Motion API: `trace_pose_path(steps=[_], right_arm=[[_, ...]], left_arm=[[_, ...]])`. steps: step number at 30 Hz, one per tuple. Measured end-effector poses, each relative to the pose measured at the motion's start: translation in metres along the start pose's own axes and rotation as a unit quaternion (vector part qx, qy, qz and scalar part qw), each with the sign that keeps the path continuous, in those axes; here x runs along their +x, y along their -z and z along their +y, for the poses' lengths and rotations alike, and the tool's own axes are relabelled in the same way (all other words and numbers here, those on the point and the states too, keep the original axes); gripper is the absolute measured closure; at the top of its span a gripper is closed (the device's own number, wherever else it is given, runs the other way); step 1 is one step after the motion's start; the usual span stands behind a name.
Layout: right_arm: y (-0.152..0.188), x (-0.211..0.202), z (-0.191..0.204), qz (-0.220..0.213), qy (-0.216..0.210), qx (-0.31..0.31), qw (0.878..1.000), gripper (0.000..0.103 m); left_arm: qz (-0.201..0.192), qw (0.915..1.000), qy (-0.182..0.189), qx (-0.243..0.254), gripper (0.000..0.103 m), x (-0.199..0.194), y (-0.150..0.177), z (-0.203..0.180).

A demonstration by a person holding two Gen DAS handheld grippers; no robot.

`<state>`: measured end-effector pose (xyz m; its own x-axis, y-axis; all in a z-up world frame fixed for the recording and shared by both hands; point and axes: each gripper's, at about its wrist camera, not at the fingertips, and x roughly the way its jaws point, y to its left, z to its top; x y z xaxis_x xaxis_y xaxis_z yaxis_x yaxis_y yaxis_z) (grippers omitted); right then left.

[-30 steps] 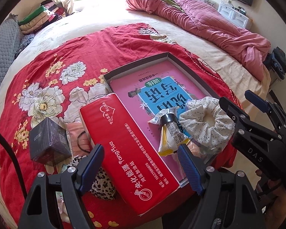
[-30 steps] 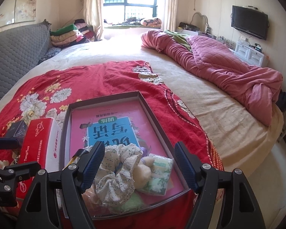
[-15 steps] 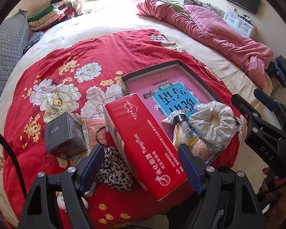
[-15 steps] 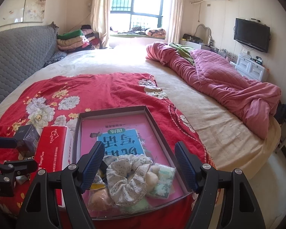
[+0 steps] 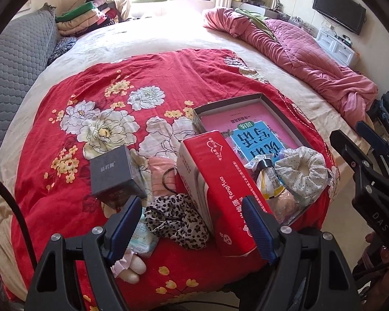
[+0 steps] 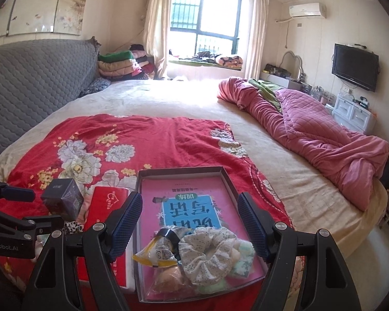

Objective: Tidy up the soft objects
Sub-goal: 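Move both open tools back from the tray toward the remaining pile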

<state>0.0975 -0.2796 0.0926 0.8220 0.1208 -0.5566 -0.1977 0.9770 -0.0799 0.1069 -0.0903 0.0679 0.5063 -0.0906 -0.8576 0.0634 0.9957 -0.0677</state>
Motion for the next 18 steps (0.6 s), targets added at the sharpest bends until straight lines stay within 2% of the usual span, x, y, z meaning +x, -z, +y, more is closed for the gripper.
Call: trace_pose_path(steps=[18], right_arm=[[-0.013, -0.011, 0.059, 0.001, -0.069, -0.047, 0.996, 0.026]], left_arm=[[0.004, 0.9956, -0.050, -0.080, 0.024, -0.022, 0.019, 0.107]])
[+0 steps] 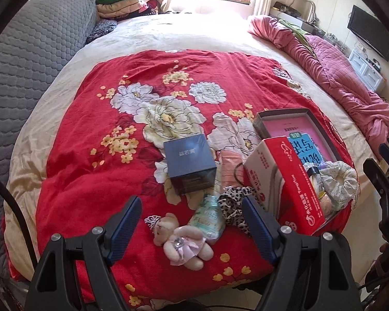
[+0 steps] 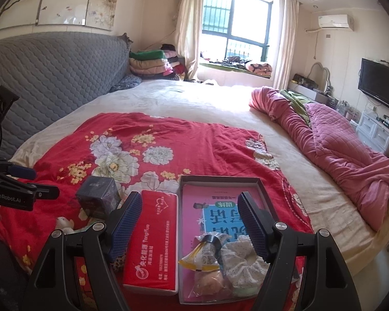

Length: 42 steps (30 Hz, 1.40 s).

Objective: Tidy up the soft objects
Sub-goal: 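Move both open tools back from the tray toward the remaining pile, then grasp the white bunny with the left tool while the right tool grasps the leopard scrunchie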

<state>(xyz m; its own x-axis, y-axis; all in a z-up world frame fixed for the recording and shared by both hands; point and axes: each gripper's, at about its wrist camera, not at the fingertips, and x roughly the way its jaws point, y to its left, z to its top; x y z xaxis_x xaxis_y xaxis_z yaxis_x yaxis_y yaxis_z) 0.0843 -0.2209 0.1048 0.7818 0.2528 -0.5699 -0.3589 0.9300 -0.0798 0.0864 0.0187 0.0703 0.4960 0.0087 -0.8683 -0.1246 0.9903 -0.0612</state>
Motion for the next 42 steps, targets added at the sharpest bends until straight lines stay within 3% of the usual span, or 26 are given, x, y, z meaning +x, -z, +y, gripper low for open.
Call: trace_pose_path(steps=[15, 23, 29, 42], right_arm=[[-0.001, 0.033, 0.071, 0.044, -0.059, -0.085, 0.994, 0.026], [0.000, 0.061, 0.097, 0.093, -0.064, -0.143, 0.983, 0.026], [0.018, 0.073, 0.125, 0.126, -0.091, -0.200, 0.967, 0.026], [0.061, 0.089, 0.152, 0.160, -0.067, -0.289, 0.942, 0.026]], left_arm=[[0.041, 0.9983, 0.006, -0.040, 0.024, 0.034, 0.027, 0.046], [0.074, 0.9958, 0.022, -0.049, 0.024, 0.063, 0.042, 0.054], [0.094, 0.9937, 0.032, -0.052, 0.024, 0.081, 0.051, 0.059], [0.116, 0.9864, 0.059, -0.100, 0.024, 0.107, 0.058, 0.077]])
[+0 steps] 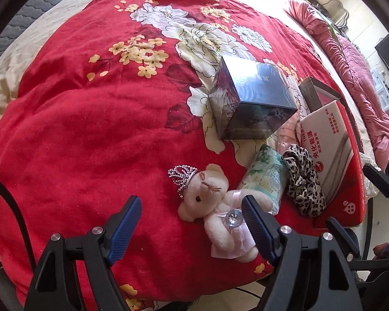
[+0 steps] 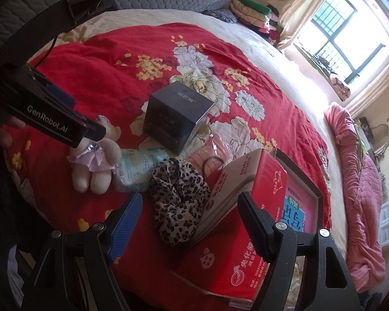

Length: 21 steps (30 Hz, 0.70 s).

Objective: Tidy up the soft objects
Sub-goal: 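Grasp the white bunny with the left tool while the right tool grasps the leopard scrunchie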

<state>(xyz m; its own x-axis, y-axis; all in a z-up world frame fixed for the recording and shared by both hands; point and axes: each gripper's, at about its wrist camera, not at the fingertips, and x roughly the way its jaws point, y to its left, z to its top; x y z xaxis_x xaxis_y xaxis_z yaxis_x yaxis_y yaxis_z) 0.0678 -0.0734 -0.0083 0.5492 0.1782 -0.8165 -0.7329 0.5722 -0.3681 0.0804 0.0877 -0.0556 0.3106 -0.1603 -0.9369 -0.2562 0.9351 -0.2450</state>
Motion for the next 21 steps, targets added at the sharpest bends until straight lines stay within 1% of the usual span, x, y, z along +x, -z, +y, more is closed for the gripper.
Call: trace_pose_path(steps=[6, 11, 13, 15, 18, 21], right_arm=[[0.005, 0.011, 0.020, 0.012, 0.031, -0.045, 0.998, 0.026], [0.011, 0.021, 0.041, 0.006, 0.062, -0.091, 0.994, 0.026], [0.012, 0.025, 0.045, 0.007, 0.068, -0.094, 0.993, 0.026], [0.013, 0.030, 0.045, 0.010, 0.064, -0.095, 0.993, 0.026], [0.014, 0.036, 0.047, 0.012, 0.078, -0.101, 0.992, 0.026], [0.017, 0.045, 0.049, 0.020, 0.082, -0.108, 0.991, 0.026]], left_arm=[[0.007, 0.9998, 0.016, -0.013, 0.024, 0.009, -0.001, 0.000], [0.009, 0.9997, 0.016, -0.018, 0.024, 0.013, 0.000, 0.002], [0.010, 0.9996, 0.017, -0.020, 0.024, 0.014, -0.001, 0.002], [0.010, 0.9996, 0.019, -0.021, 0.024, 0.015, -0.001, 0.002], [0.011, 0.9993, 0.024, -0.025, 0.024, 0.018, -0.002, 0.003], [0.013, 0.9990, 0.028, -0.031, 0.024, 0.021, -0.002, 0.005]])
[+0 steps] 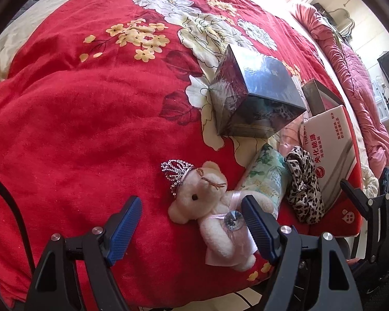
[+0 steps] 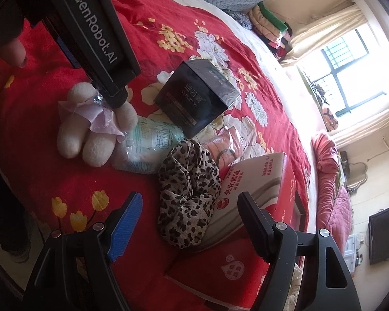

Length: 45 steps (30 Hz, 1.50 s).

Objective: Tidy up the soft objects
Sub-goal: 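Grasp the white bunny with the left tool while the right tool grasps the leopard scrunchie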

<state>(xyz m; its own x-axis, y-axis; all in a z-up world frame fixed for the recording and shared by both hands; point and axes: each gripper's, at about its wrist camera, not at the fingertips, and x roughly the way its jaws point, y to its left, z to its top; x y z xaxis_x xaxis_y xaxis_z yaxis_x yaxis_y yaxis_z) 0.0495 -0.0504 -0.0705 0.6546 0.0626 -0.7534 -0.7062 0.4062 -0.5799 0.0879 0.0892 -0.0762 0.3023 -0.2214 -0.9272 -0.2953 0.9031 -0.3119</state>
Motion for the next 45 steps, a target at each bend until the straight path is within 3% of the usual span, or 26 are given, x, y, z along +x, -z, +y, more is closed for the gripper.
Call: trace_pose_path(steps=[10, 13, 15, 19, 21, 26, 31, 35, 40, 45], right_arm=[[-0.002, 0.022, 0.011, 0.007, 0.030, -0.026, 0.999, 0.027], [-0.002, 0.031, 0.009, 0.013, 0.028, -0.020, 0.999, 0.044], [-0.002, 0.038, 0.008, 0.025, 0.026, -0.016, 0.999, 0.061], [-0.002, 0.044, 0.005, 0.025, 0.023, -0.009, 0.999, 0.067], [-0.002, 0.046, 0.004, 0.021, 0.020, 0.000, 1.000, 0.078], [-0.001, 0.045, -0.005, 0.013, 0.005, 0.041, 0.999, 0.087], [0.003, 0.027, -0.031, -0.026, -0.033, 0.124, 0.991, 0.091], [0.004, 0.021, -0.054, -0.040, -0.070, 0.186, 0.979, 0.092], [0.005, 0.019, -0.056, -0.037, -0.076, 0.198, 0.976, 0.092], [0.009, 0.011, -0.054, -0.047, -0.075, 0.205, 0.975, 0.092]], left_arm=[[0.005, 0.9998, 0.011, -0.015, 0.022, 0.008, -0.003, 0.004], [0.005, 0.9997, 0.013, -0.018, 0.022, 0.010, -0.004, 0.004], [0.005, 0.9997, 0.013, -0.019, 0.022, 0.010, -0.003, 0.005], [0.006, 0.9996, 0.015, -0.022, 0.022, 0.011, -0.004, 0.006], [0.006, 0.9996, 0.016, -0.023, 0.022, 0.012, -0.004, 0.006], [0.006, 0.9993, 0.021, -0.030, 0.022, 0.013, -0.005, 0.008], [0.000, 0.9982, 0.038, -0.047, 0.022, 0.016, -0.005, 0.011], [0.002, 0.9908, 0.107, -0.082, 0.051, 0.021, -0.005, 0.021], [-0.002, 0.9842, 0.146, -0.101, 0.065, 0.025, -0.005, 0.029], [-0.018, 0.9866, 0.138, -0.085, 0.068, 0.015, -0.006, 0.023]])
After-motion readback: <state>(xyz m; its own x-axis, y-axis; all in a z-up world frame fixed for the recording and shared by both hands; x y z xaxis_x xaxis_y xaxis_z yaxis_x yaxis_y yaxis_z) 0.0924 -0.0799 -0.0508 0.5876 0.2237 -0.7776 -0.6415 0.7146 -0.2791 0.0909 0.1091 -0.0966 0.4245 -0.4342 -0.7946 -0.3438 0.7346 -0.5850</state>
